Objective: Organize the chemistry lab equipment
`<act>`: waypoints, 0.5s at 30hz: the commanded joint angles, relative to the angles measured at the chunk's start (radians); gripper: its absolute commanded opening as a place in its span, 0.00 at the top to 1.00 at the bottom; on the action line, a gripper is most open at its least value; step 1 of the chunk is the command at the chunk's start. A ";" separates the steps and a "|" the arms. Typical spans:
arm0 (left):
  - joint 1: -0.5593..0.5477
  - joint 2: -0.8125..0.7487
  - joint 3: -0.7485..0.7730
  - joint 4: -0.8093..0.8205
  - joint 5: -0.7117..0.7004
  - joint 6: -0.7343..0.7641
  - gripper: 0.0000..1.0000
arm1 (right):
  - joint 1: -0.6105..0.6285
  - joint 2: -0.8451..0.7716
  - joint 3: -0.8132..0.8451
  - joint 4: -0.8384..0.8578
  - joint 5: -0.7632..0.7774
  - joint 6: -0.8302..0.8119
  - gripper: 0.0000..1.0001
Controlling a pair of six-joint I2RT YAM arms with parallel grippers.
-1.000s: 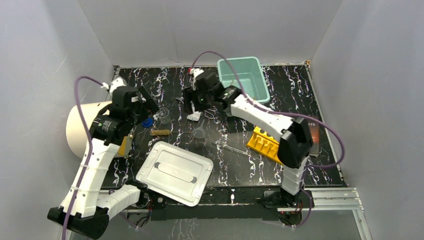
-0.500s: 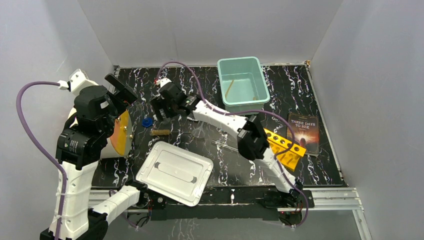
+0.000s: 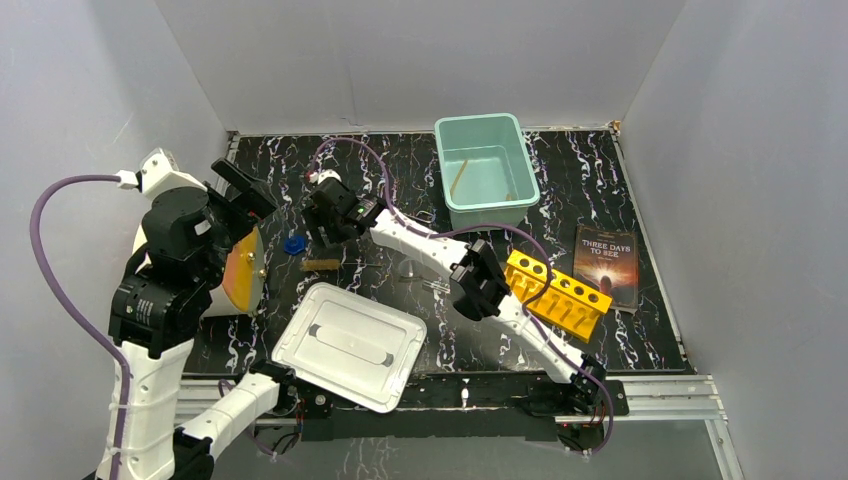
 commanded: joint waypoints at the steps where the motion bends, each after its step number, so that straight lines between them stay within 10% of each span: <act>1: -0.002 -0.001 -0.016 0.020 0.009 0.025 0.02 | 0.003 -0.016 0.011 0.103 0.007 -0.044 0.08; 15: -0.002 0.030 -0.023 -0.009 0.043 0.021 0.02 | 0.004 0.048 0.062 0.220 0.029 -0.144 0.23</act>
